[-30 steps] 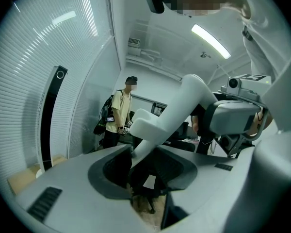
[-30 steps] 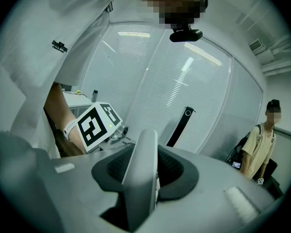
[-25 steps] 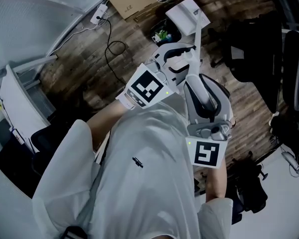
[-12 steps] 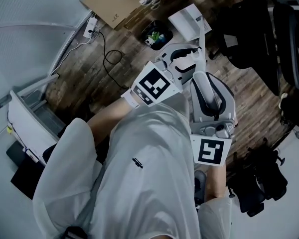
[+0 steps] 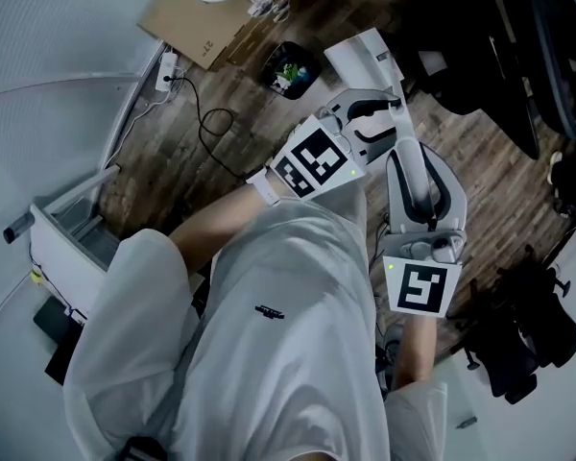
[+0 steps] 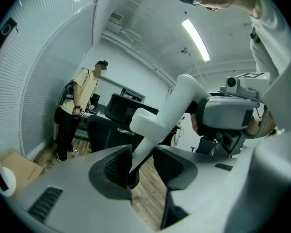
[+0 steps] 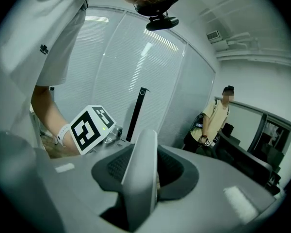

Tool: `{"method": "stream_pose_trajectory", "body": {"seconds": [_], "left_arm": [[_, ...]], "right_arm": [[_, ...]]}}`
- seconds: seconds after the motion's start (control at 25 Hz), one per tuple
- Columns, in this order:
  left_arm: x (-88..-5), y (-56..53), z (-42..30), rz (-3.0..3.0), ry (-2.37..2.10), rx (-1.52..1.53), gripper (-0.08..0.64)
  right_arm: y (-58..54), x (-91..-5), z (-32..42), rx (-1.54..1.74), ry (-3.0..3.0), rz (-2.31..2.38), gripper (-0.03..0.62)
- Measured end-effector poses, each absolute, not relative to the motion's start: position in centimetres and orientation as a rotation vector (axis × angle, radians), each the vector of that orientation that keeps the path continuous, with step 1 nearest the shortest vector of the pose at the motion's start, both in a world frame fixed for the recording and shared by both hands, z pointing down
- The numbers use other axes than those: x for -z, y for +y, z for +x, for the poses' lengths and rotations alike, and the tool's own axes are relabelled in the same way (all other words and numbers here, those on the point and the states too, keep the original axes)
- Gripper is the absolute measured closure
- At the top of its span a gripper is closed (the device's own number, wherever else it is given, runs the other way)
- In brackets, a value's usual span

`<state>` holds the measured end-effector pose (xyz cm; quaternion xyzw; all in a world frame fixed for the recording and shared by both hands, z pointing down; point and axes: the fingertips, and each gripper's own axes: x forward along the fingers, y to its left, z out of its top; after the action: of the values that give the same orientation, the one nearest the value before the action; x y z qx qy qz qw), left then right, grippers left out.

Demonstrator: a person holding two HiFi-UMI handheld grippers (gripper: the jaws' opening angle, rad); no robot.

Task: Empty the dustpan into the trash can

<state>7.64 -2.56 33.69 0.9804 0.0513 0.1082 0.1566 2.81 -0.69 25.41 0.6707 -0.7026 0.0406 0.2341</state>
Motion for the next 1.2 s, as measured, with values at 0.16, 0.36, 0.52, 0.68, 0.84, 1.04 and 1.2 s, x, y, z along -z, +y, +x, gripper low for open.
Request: {"method": "stream_pose_trajectory", "body": {"seconds": [0.16, 0.36, 0.52, 0.68, 0.84, 1.04, 1.2], "left_arm": [[-34.4, -1.0, 9.8, 2.789, 0.245, -0.360, 0.419], [-35.9, 0.9, 11.7, 2.775, 0.355, -0.442, 0.420], [-36.5, 1.3, 11.7, 2.778, 0.359, -0.470, 0.420], [-36.6, 0.9, 10.5, 2.782, 0.324, -0.478, 0.420], [-36.5, -0.1, 9.2, 2.813, 0.260, -0.491, 0.448], [-36.0, -2.1, 8.0, 2.834, 0.136, -0.485, 0.519], [-35.8, -3.5, 6.9, 2.837, 0.038, -0.489, 0.552]], "right_arm": [[0.3, -25.6, 5.3, -0.137, -1.859, 1.915, 0.460], [1.5, -27.0, 8.2, -0.216, -1.778, 1.995, 0.459], [3.1, -28.4, 10.7, -0.297, -1.727, 2.050, 0.457], [5.1, -29.3, 12.2, -0.372, -1.687, 2.114, 0.456], [6.7, -30.0, 12.8, -0.406, -1.653, 2.140, 0.456], [7.6, -31.4, 13.8, -0.431, -1.618, 2.149, 0.456], [8.3, -33.3, 14.9, -0.446, -1.586, 2.163, 0.456]]}}
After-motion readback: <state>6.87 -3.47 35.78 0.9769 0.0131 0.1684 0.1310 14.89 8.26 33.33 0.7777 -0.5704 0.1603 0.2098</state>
